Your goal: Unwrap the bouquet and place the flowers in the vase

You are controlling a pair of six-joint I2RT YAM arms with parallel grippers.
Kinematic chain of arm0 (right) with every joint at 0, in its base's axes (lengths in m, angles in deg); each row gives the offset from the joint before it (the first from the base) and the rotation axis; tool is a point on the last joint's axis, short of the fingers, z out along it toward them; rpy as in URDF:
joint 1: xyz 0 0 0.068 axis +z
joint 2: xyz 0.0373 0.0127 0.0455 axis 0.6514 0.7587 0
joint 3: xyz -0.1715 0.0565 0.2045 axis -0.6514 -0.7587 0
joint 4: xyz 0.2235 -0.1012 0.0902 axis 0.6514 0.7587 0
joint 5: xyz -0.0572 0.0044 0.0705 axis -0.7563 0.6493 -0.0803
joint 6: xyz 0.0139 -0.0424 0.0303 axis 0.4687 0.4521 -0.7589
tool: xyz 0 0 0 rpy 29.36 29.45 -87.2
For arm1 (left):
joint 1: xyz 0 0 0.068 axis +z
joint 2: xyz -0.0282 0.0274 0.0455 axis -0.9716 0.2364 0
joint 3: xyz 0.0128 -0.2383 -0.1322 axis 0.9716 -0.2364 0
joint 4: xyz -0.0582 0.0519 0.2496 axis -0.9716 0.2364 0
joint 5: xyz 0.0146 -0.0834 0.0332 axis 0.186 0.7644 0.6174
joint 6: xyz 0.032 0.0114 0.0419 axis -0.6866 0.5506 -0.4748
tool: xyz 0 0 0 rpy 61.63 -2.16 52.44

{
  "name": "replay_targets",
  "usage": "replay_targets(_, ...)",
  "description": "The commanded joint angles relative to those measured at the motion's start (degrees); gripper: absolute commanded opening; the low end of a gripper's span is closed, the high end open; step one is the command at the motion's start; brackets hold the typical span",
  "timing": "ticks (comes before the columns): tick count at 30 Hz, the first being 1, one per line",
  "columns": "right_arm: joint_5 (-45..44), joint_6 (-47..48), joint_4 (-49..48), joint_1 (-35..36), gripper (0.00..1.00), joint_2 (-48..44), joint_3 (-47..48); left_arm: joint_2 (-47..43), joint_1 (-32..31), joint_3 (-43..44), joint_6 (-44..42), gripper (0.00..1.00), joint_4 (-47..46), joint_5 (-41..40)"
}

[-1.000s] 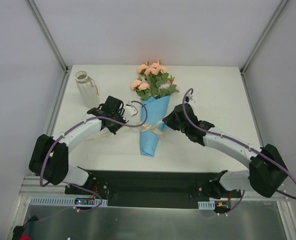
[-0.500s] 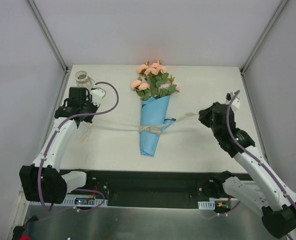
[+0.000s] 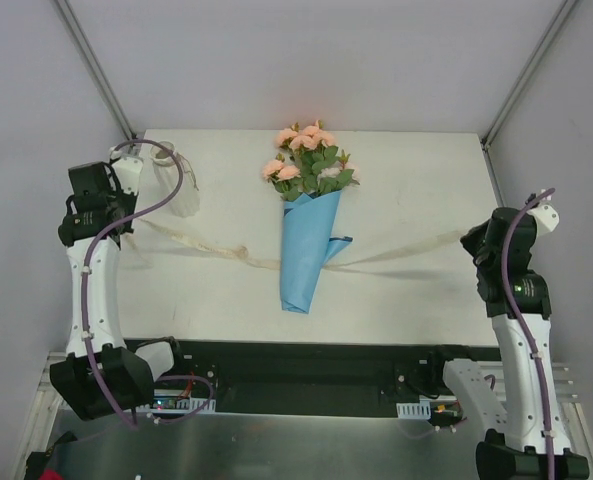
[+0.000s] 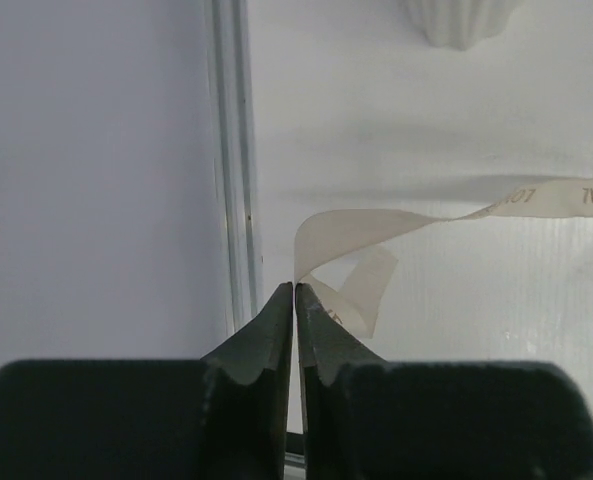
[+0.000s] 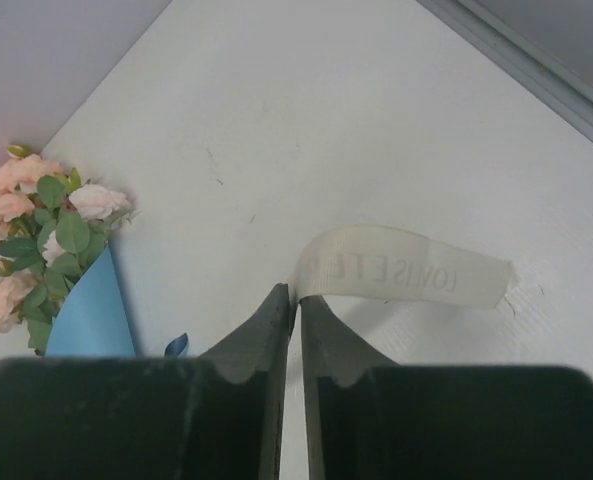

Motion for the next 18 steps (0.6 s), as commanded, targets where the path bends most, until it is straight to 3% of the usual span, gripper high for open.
replay_targets(1, -0.65, 3.43, 3.42, -2.53, 0.20, 1.75, 3.48, -0.74, 2.07, 0.87, -1.20, 0.22, 1.76, -1.68)
replay_targets(2, -0.82, 3.78, 3.51, -2.53, 0.29, 2.62, 3.83, -1.36, 2.07, 0.26, -1.98, 0.43, 2.11, -0.89)
replay_targets(3, -2.30, 4.40, 4.20, -2.53, 0.57, 3.59, 5.40, -2.67, 2.07, -0.27, -2.25, 0.88, 2.55, 1.72)
replay_targets(4, -3.10, 4.75, 6.56, -2.88, 0.73, 4.90, 6.81, -3.12, 2.16, -0.97, -2.26, 0.99, 3.25, 2.45)
replay_targets(7, -1.97, 6.50, 10.53, -3.50, 0.99, 10.00, 11.55, -4.17, 2.07, -1.24, -2.34, 0.99, 4.30, 5.26)
replay_targets(9, 1.01, 7.12, 10.89, -2.98, 0.96, 11.15, 12.36, -4.44, 2.07, -0.81, -1.99, 0.99, 5.45, 7.36)
replay_targets(12, -0.28, 9.49, 10.63, 4.73, 0.96, 10.19, 12.01, -4.61, 2.07, 0.51, -1.38, 0.99, 8.34, 10.62)
replay_targets(15, -5.81, 12.92, 10.09, 28.05, 0.96, 11.32, 11.74, -4.79, 2.07, 2.35, -2.34, 0.99, 13.52, 19.74)
replay_targets(17, -8.81, 15.46, 11.16, 37.23, 0.96, 14.40, 12.01, -4.88, 2.07, 3.06, -5.67, 0.99, 16.86, 26.52)
replay_targets(18, -10.65, 17.30, 7.93, 45.98, 0.96, 14.84, 11.05, -5.14, 1.98, 3.50, -6.38, 0.99, 18.70, 27.75)
